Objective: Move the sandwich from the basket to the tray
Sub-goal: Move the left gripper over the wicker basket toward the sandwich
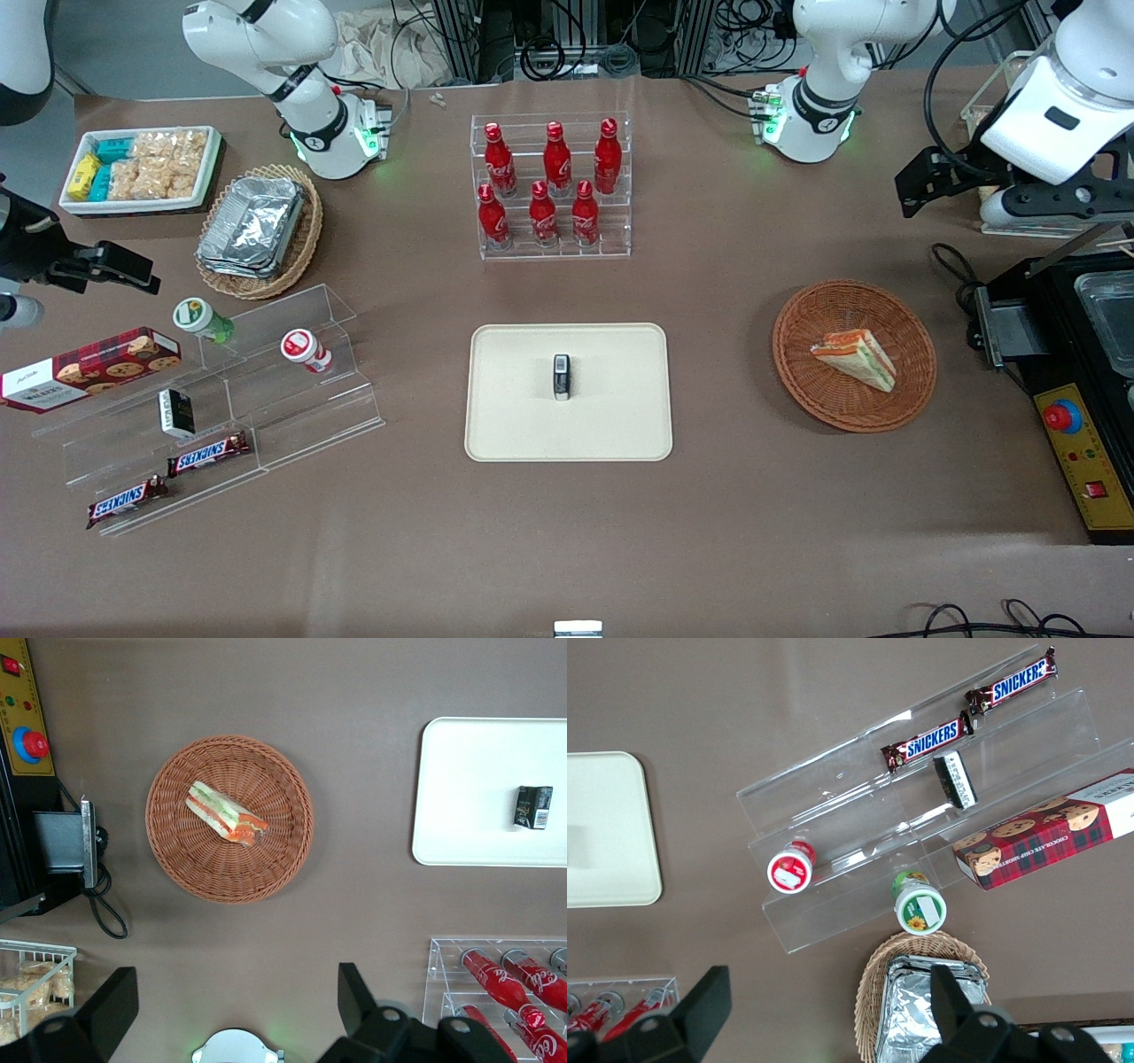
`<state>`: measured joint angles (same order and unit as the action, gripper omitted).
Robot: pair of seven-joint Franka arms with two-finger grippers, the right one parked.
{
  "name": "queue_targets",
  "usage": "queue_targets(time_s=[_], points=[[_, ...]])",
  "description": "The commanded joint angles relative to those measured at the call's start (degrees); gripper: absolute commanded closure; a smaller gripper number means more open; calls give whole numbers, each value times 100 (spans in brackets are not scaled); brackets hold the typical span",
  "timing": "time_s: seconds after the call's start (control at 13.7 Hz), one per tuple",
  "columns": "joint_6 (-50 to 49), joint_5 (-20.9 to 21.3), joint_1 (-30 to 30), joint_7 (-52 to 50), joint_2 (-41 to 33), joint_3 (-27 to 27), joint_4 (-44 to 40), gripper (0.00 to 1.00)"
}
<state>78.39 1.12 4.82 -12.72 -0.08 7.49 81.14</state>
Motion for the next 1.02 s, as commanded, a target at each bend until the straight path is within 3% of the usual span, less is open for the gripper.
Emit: queue_targets(time_s=[0.0,0.22,0.51,0.73,0.95], points=[[45,46,-43,33,-141,16,130,0],[27,108,-43,24,-72,7,121,0],[18,-15,-86,-1249,-19,-492,463,0],[902,-331,-87,-1827,-202,-931,1392,0],[2072,-419,-69,-3023,-309,-951,2404,0]])
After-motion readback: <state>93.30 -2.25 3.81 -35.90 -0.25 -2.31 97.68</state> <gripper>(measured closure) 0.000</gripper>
